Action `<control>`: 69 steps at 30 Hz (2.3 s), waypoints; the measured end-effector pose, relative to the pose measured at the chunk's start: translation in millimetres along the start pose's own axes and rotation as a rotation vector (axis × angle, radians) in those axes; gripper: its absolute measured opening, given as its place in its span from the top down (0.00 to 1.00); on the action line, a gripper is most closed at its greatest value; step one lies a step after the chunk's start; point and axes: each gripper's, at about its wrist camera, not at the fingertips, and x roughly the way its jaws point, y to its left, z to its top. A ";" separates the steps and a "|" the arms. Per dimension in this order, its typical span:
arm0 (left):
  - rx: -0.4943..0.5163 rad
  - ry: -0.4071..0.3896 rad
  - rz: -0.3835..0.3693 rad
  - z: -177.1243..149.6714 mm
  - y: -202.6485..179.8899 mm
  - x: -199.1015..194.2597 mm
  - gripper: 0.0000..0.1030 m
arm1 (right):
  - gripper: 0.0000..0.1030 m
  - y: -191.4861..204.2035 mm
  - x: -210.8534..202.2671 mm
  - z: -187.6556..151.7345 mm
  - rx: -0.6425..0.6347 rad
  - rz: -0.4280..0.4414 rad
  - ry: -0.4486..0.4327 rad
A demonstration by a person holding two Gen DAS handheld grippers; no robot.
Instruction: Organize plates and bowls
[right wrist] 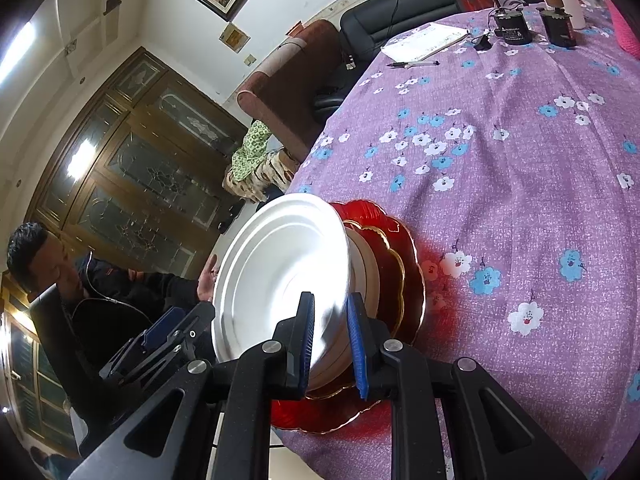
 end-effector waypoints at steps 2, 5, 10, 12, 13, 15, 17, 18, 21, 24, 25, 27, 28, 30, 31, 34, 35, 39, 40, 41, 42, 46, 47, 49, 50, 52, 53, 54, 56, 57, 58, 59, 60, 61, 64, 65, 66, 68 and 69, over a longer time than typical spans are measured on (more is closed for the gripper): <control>-0.001 -0.002 0.003 -0.2 0.7 -0.3 0.50 | 0.82 -0.6 -1.1 -0.1 0.001 0.004 -0.003; -0.004 -0.007 0.006 -0.4 1.2 -1.8 0.50 | 0.82 -0.1 -3.1 -0.4 -0.007 0.003 -0.012; -0.003 -0.026 0.010 -0.1 -1.7 -5.2 0.50 | 0.82 0.3 -10.7 -0.1 -0.037 0.002 -0.048; 0.000 -0.031 0.011 0.8 -3.3 -6.4 0.50 | 0.82 -0.6 -13.8 0.7 -0.044 0.002 -0.062; 0.001 -0.034 0.014 0.4 -4.4 -7.5 0.50 | 0.81 -1.5 -15.1 1.2 -0.044 0.004 -0.067; 0.006 -0.038 0.018 1.0 -6.6 -8.4 0.50 | 0.81 -4.0 -17.2 2.0 -0.044 0.010 -0.072; 0.008 -0.042 0.018 0.6 -7.4 -10.3 0.50 | 0.81 -6.7 -19.0 2.1 -0.037 0.011 -0.078; 0.010 -0.044 0.019 1.0 -8.3 -10.8 0.50 | 0.81 -8.7 -19.5 2.1 -0.032 0.012 -0.079; 0.015 -0.048 0.022 1.1 -11.4 -12.6 0.49 | 0.81 -13.0 -21.1 1.2 -0.019 0.012 -0.079; 0.020 -0.057 0.027 1.9 -14.9 -15.0 0.43 | 0.80 -17.4 -23.7 1.5 -0.009 0.012 -0.082; 0.022 -0.059 0.028 1.8 -16.7 -15.5 0.43 | 0.80 -18.3 -24.6 1.8 -0.007 0.013 -0.084; 0.025 -0.061 0.027 1.9 -18.8 -16.3 0.43 | 0.80 -19.8 -26.1 2.4 -0.004 0.013 -0.088; 0.026 -0.061 0.027 2.1 -19.3 -16.8 0.43 | 0.80 -20.0 -26.6 2.5 -0.004 0.014 -0.088; 0.026 -0.063 0.026 2.4 -20.0 -17.6 0.43 | 0.80 -20.1 -27.1 2.5 -0.004 0.015 -0.088; 0.026 -0.063 0.025 2.4 -20.2 -17.7 0.43 | 0.80 -19.2 -27.3 2.3 -0.005 0.014 -0.088; 0.026 -0.065 0.022 3.9 -21.1 -18.5 0.43 | 0.80 -19.1 -27.0 2.8 -0.004 0.014 -0.086; 0.026 -0.067 0.022 4.2 -21.5 -19.0 0.43 | 0.80 -19.0 -27.0 3.1 -0.004 0.013 -0.085; 0.027 -0.072 0.021 5.2 -22.4 -20.9 0.43 | 0.76 -19.4 -26.8 3.7 -0.002 0.018 -0.084; 0.026 -0.073 0.020 5.5 -22.5 -21.0 0.43 | 0.76 -19.3 -27.0 3.7 -0.003 0.018 -0.084; 0.026 -0.074 0.020 5.7 -22.3 -21.5 0.43 | 0.76 -19.4 -26.4 4.3 -0.003 0.018 -0.084; 0.025 -0.075 0.018 6.2 -22.1 -21.8 0.43 | 0.76 -19.3 -25.8 4.5 -0.004 0.018 -0.082; 0.025 -0.076 0.017 6.5 -22.4 -22.3 0.43 | 0.75 -17.0 -24.3 4.5 -0.009 0.018 -0.077; 0.025 -0.076 0.017 6.4 -22.5 -22.3 0.43 | 0.75 -17.2 -24.0 4.7 -0.010 0.018 -0.076; 0.028 -0.075 0.015 6.7 -22.6 -22.4 0.43 | 0.75 -15.8 -23.6 4.4 -0.014 0.018 -0.074; 0.029 -0.075 0.015 6.8 -23.0 -22.6 0.43 | 0.75 -15.5 -23.3 5.0 -0.015 0.017 -0.073; 0.027 -0.076 0.014 6.9 -23.1 -22.6 0.43 | 0.75 -14.8 -22.5 5.7 -0.016 0.018 -0.070; 0.027 -0.075 0.013 6.9 -23.2 -22.5 0.43 | 0.75 -14.6 -22.0 6.2 -0.016 0.018 -0.069; 0.028 -0.076 0.014 6.8 -23.2 -22.5 0.43 | 0.75 -14.1 -21.7 5.9 -0.017 0.018 -0.068; 0.028 -0.076 0.015 6.9 -23.1 -22.5 0.43 | 0.75 -13.5 -21.5 5.7 -0.018 0.018 -0.067; 0.027 -0.076 0.015 6.9 -23.3 -22.7 0.43 | 0.75 -12.9 -21.6 5.2 -0.018 0.019 -0.066; 0.027 -0.076 0.014 6.9 -23.4 -22.6 0.43 | 0.75 -12.7 -21.6 5.1 -0.018 0.020 -0.066; 0.028 -0.075 0.014 6.8 -23.4 -22.7 0.43 | 0.75 -12.3 -21.2 4.8 -0.018 0.020 -0.066; 0.028 -0.073 0.015 6.9 -23.9 -22.5 0.43 | 0.75 -12.0 -21.2 4.7 -0.019 0.020 -0.066; 0.029 -0.072 0.014 6.5 -24.1 -22.8 0.43 | 0.75 -12.0 -21.0 4.7 -0.018 0.021 -0.066; 0.029 -0.069 0.012 5.8 -25.1 -23.2 0.43 | 0.75 -12.0 -20.6 4.7 -0.017 0.023 -0.066; 0.029 -0.068 0.010 5.5 -25.5 -23.3 0.43 | 0.75 -12.2 -20.7 4.6 -0.017 0.024 -0.065; 0.029 -0.069 0.008 5.7 -26.6 -24.0 0.43 | 0.75 -11.7 -20.6 4.2 -0.019 0.025 -0.065; 0.029 -0.071 0.007 4.9 -26.4 -24.7 0.43 | 0.74 -11.2 -21.7 3.5 -0.022 0.026 -0.067; 0.029 -0.071 0.005 5.0 -27.2 -25.4 0.43 | 0.74 -10.8 -22.3 2.9 -0.024 0.026 -0.068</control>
